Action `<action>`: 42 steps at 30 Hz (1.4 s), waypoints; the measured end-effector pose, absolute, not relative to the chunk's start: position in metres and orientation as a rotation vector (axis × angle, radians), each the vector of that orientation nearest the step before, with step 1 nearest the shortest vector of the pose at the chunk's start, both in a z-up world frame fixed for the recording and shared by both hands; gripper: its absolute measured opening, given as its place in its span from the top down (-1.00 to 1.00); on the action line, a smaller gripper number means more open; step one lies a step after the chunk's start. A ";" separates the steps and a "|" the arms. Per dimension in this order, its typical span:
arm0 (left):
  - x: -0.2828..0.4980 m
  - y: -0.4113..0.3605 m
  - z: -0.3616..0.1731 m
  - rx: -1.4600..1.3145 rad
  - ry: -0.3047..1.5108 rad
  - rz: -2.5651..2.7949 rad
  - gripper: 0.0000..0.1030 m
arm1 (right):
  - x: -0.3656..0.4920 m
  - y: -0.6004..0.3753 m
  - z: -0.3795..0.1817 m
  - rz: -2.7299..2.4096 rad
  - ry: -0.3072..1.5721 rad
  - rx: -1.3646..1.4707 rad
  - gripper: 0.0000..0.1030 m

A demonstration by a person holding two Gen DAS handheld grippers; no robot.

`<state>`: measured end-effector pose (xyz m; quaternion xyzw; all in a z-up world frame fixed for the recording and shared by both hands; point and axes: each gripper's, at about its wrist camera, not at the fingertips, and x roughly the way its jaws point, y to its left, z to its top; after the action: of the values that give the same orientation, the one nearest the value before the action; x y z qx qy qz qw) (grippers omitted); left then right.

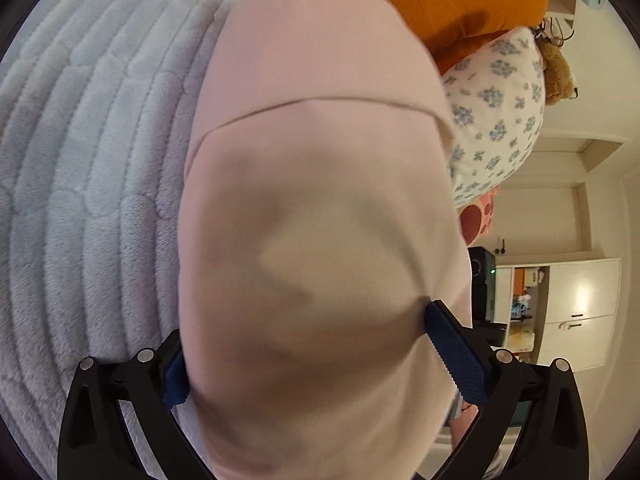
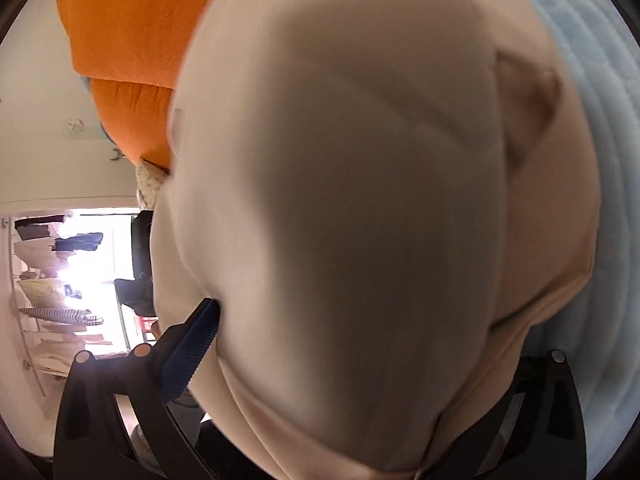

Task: Fold large clothes
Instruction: 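Grasp the folded jacket bundle with both tools and lift it, then carry the lifted jacket bundle with both tools toward the pillows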

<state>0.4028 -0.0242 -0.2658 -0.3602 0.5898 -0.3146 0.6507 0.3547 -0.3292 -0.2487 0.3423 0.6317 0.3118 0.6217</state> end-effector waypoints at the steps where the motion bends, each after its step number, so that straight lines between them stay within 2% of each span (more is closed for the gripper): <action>1: 0.402 -0.028 -0.265 -0.788 1.336 -0.696 -0.96 | 0.356 -0.325 -0.248 0.704 1.454 0.761 -0.94; 4: 0.397 -0.034 -0.260 -0.741 1.299 -0.654 -0.95 | 0.356 -0.321 -0.244 0.678 1.450 0.725 -0.90; 6: 0.394 -0.031 -0.258 -0.726 1.282 -0.636 -0.80 | 0.354 -0.319 -0.240 0.649 1.447 0.689 -0.71; 8: 0.390 -0.024 -0.258 -0.723 1.280 -0.621 -0.47 | 0.348 -0.323 -0.234 0.610 1.432 0.652 -0.35; 12: 0.386 -0.029 -0.246 -0.657 1.265 -0.591 -0.22 | 0.341 -0.319 -0.227 0.582 1.396 0.639 -0.14; 14: 0.383 -0.031 -0.234 -0.624 1.244 -0.584 0.03 | 0.341 -0.315 -0.223 0.572 1.375 0.651 0.06; 17: 0.378 -0.035 -0.210 -0.571 1.204 -0.589 0.17 | 0.335 -0.310 -0.212 0.570 1.332 0.654 0.18; 24: 0.365 -0.045 -0.168 -0.395 1.148 -0.570 0.24 | 0.317 -0.275 -0.178 0.551 1.253 0.558 0.26; 33: 0.350 -0.037 -0.147 -0.382 1.147 -0.576 0.24 | 0.301 -0.261 -0.160 0.543 1.242 0.481 0.26; 42: 0.315 -0.046 -0.065 -0.352 1.027 -0.687 0.24 | 0.263 -0.273 -0.072 0.546 1.102 0.412 0.27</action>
<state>0.3148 -0.0463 -0.0645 -0.1641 0.4788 -0.3203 0.8008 0.2633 -0.2726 -0.0717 0.1920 0.5131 0.2542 0.7970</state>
